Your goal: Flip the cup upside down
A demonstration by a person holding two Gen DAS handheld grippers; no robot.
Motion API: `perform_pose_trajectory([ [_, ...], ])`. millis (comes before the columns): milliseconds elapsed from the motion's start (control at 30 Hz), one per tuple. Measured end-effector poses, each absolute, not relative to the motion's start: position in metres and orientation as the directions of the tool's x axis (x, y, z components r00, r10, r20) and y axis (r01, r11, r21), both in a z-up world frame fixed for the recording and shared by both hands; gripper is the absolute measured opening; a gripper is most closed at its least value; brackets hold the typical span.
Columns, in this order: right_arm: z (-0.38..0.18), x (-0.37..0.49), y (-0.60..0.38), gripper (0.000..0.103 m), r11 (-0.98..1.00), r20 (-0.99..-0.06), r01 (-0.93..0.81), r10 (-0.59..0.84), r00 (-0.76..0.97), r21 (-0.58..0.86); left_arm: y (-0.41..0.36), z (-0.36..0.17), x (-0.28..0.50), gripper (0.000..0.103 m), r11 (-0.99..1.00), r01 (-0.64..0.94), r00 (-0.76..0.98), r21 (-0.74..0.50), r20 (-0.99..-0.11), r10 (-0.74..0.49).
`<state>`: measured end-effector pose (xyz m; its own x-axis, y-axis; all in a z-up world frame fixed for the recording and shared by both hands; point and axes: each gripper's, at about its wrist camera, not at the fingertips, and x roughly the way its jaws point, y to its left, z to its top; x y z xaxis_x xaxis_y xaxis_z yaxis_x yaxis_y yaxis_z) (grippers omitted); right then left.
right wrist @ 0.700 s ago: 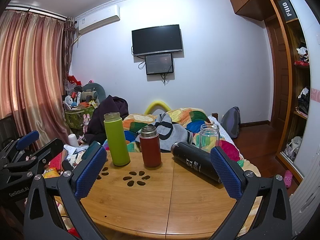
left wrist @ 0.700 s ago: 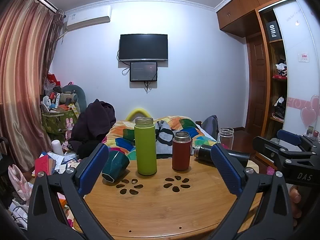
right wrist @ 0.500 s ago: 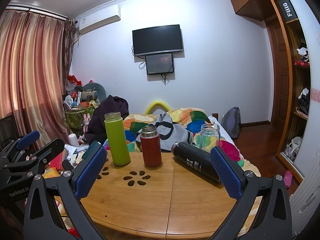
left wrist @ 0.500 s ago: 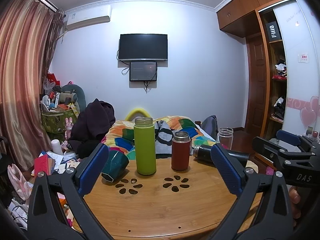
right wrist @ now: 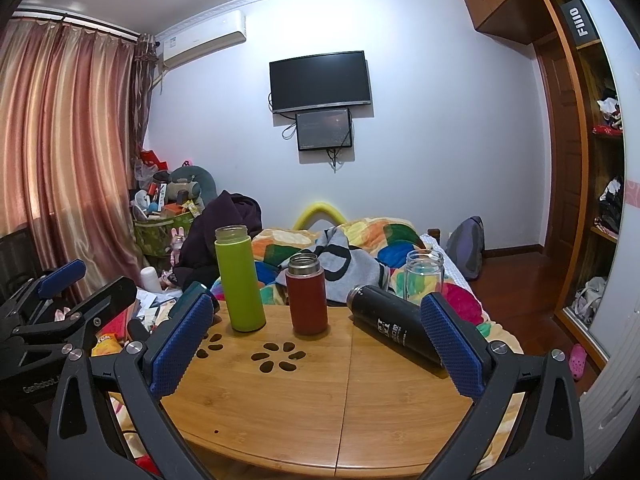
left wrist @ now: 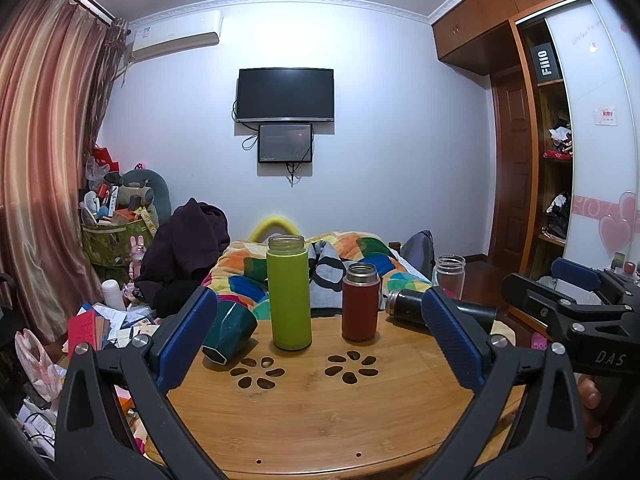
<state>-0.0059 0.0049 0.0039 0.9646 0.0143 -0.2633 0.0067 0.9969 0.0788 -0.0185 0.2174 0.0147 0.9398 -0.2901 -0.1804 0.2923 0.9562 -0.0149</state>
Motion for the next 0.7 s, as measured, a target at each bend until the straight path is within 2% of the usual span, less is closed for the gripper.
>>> perform_pose_trajectory([
  [700,0.0038,-0.0060,0.0048,0.103,0.997,-0.262,0.004,0.017,0.965,0.079,0.2185,0.0121,-0.0174,0.103,0.955,0.297,0.938,-0.019,-0.182,-0.295],
])
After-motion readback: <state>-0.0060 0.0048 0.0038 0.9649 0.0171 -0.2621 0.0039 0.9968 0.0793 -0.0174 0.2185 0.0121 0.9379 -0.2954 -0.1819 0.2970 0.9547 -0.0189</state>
